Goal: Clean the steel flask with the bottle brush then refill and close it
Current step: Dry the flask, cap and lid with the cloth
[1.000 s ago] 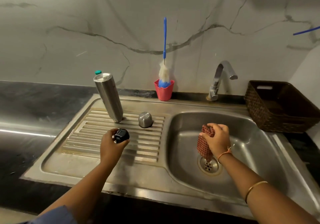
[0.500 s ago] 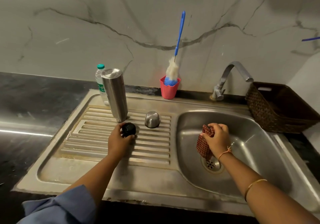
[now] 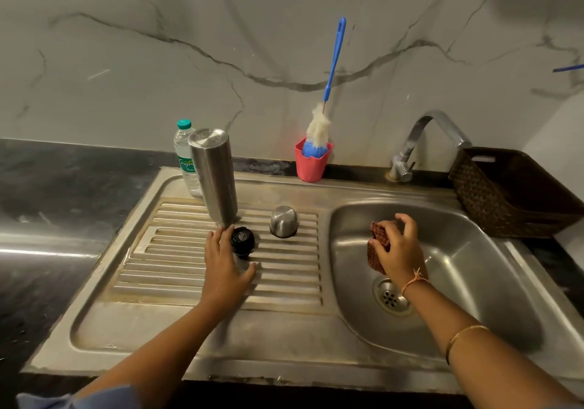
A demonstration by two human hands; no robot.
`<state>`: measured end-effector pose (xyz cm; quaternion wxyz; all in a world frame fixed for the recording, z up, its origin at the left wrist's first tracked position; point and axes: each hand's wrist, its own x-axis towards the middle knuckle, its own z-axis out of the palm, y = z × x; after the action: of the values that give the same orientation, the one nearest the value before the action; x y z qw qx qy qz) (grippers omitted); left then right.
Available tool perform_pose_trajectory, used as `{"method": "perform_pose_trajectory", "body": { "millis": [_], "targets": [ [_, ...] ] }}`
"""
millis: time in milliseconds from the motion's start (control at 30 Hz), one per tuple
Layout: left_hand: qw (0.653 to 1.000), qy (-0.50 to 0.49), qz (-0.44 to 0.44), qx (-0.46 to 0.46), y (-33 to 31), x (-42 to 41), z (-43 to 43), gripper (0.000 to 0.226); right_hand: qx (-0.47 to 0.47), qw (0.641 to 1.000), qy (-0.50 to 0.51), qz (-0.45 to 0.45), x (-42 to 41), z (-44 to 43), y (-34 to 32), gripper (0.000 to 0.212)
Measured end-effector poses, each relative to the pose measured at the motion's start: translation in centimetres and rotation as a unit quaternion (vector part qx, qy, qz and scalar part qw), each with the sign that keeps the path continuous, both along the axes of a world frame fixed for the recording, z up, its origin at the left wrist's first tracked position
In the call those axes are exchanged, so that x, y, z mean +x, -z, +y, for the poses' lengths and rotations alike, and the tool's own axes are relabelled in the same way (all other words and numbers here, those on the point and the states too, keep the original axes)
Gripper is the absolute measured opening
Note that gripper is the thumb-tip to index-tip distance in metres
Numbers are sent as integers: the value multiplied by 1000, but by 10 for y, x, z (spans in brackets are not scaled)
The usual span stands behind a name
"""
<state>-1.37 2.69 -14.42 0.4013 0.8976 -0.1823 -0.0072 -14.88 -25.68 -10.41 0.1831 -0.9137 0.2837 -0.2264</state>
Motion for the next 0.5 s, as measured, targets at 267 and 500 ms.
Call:
{"method": "perform_pose_trajectory", "body": {
  "millis": [267, 500],
  "targets": [
    [982, 157, -103, 1, -1, -27, -40, 54, 16, 1000, 22, 1, -9, -6, 6, 32],
    [985, 154, -10, 76, -17, 6, -101, 65, 28, 998, 53, 19, -25, -10, 8, 35]
  ]
}}
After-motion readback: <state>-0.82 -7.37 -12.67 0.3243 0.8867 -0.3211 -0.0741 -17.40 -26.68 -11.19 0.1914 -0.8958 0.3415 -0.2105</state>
